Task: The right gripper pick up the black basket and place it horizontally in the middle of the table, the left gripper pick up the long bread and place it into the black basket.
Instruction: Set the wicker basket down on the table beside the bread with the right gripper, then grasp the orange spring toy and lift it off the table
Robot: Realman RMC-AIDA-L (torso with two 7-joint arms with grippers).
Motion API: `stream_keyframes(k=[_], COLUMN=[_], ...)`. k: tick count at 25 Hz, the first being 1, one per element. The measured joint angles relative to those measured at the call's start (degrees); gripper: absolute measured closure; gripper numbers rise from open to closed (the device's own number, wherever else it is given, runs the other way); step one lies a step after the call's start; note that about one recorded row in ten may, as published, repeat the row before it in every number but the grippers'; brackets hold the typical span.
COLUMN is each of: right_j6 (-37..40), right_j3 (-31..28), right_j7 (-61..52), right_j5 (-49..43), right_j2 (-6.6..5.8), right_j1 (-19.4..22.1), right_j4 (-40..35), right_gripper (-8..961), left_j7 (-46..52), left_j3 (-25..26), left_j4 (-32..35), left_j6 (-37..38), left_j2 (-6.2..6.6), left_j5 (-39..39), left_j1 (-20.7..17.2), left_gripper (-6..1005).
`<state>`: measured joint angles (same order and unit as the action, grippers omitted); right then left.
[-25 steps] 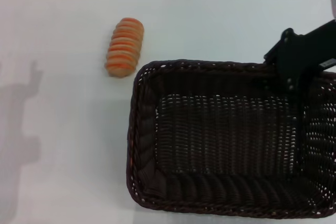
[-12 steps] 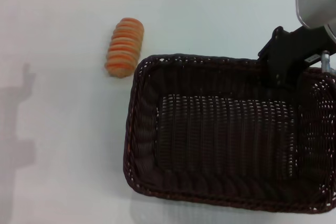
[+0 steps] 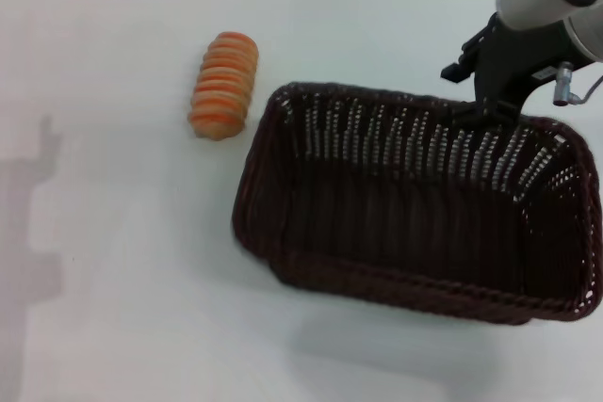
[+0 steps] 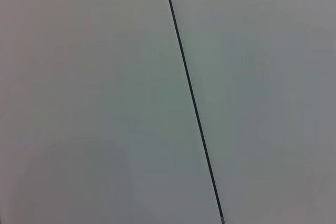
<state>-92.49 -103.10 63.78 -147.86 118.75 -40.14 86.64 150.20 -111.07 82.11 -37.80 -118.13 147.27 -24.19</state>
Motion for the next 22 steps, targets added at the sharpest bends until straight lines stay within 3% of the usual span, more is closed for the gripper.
stream_keyframes(k=[5, 11, 16, 22], right_j6=[6.41, 16.05, 27.94, 40.29], right_j3=[2.96, 2.97, 3.15, 0.74], right_j7=[-1.96, -6.93, -13.41, -18.63], right_j5=[-1.67, -2.65, -0.57, 7.56], right_j2=[0.11, 0.25, 0.37, 0.53], right_j1=[1.79, 8.16, 19.68, 32.86], right_j4=[3.15, 15.89, 29.16, 29.9], right_gripper=[479, 386, 374, 373], left_j7=[0.0, 0.0, 0.0, 0.02], left_j3=[-0.03, 0.02, 1.29, 3.65], left_j4=[-0.19, 1.17, 4.41, 7.06], left_j6=[0.0, 1.2, 8.16, 13.95], left_j2=[0.0, 0.12, 0.17, 0.18], left_j5=[0.0, -0.2, -0.07, 0.14], left_j1=[-0.16, -0.16, 0.83, 3.01], left_gripper=[144, 144, 144, 144])
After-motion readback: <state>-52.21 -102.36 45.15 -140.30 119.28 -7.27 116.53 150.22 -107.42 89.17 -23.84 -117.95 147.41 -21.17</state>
